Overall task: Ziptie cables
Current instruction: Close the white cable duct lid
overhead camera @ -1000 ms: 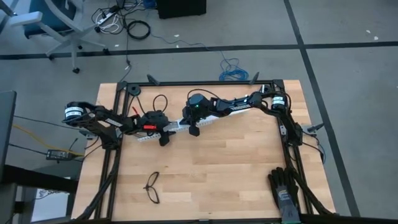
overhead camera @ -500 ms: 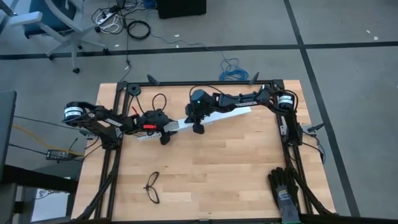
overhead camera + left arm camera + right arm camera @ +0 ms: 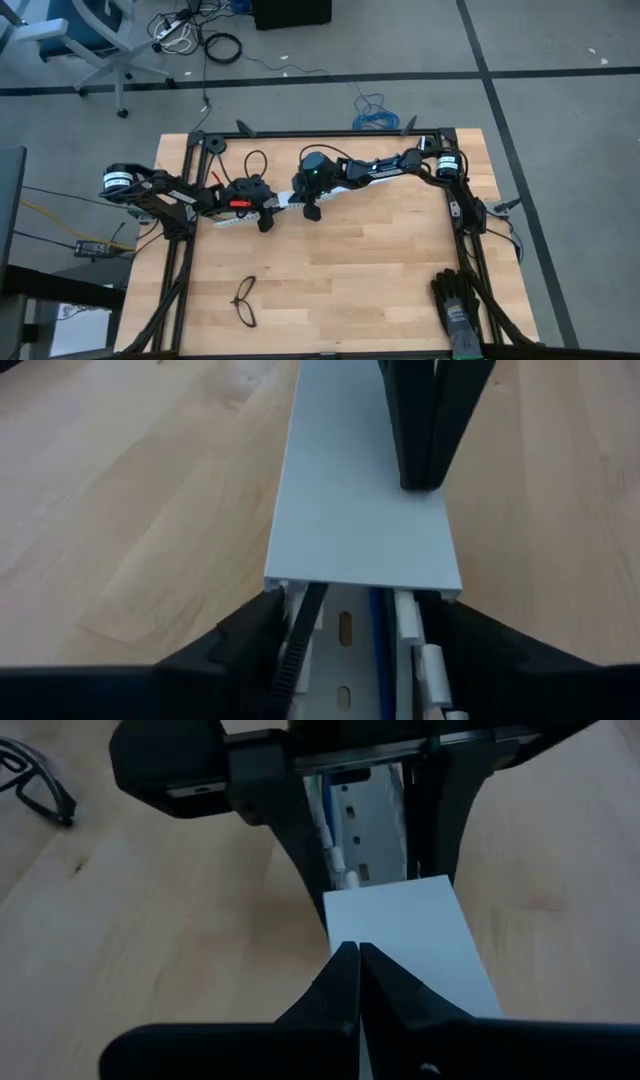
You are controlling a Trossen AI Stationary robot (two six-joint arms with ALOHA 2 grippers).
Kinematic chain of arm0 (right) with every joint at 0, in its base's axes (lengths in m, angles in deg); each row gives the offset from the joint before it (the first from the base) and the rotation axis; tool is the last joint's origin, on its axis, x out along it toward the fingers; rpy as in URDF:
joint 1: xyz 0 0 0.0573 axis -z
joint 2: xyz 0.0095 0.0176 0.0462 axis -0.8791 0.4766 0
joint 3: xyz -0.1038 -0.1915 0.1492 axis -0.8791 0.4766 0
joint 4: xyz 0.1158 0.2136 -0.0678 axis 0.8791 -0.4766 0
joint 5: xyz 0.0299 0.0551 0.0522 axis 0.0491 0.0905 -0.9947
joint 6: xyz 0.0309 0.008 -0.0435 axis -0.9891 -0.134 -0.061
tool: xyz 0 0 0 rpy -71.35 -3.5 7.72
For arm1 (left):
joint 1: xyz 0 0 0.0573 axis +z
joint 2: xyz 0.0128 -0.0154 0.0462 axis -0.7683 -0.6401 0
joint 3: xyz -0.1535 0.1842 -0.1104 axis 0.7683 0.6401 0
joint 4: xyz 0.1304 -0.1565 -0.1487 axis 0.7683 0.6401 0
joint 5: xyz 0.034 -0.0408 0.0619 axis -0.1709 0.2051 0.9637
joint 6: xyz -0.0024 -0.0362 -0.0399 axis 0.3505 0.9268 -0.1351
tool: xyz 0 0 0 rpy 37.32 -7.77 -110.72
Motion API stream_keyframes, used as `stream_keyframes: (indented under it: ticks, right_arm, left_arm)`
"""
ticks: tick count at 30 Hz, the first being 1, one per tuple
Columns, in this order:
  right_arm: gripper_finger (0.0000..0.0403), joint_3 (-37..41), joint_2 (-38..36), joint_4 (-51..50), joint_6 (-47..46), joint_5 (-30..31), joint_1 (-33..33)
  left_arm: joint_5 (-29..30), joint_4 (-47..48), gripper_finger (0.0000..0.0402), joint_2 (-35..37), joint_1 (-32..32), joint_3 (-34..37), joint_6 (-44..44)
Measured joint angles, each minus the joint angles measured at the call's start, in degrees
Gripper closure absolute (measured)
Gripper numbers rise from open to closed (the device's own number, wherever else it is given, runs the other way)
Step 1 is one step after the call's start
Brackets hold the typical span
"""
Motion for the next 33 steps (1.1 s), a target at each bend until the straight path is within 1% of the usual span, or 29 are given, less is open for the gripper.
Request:
stream_keyframes:
  ticks: [2,4,8,16,23,26,29,33]
  right_arm:
    - [0.0403,0.0,0.0,0.1,-0.2,-0.5,0.0]
    - [0.0403,0.1,-0.2,0.4,-0.2,-2.3,0.1]
    - [0.0403,0.1,-0.8,2.8,-0.2,-4.6,0.0]
    - [0.0403,0.0,-1.5,3.8,-0.4,-5.7,0.2]
    - [0.0403,0.0,-1.5,2.8,-1.3,-5.8,0.5]
    - [0.0403,0.0,-1.5,2.6,-1.9,-5.8,1.0]
    - [0.0403,0.0,-1.5,-0.1,-2.4,-5.8,1.6]
    - [0.0403,0.0,-1.5,-1.8,-2.9,-5.8,2.1]
  left_arm:
    - [0.1,0.0,0.0192,0.0,0.0,0.0,0.0]
    - [0.1,0.0,0.019,0.0,0.0,0.0,-0.2]
    - [0.3,0.0,0.0165,0.0,0.0,0.0,-1.2]
    - [0.4,2.0,0.0109,0.0,0.0,0.0,-1.3]
    - [0.1,4.8,0.0097,0.2,0.0,0.0,-0.8]
    - [-1.6,5.9,0.0097,1.8,0.1,0.0,-0.9]
    - [-1.8,9.4,0.0097,5.4,0.0,0.3,-1.0]
    - [-1.6,11.3,0.0097,10.3,0.0,3.0,-0.3]
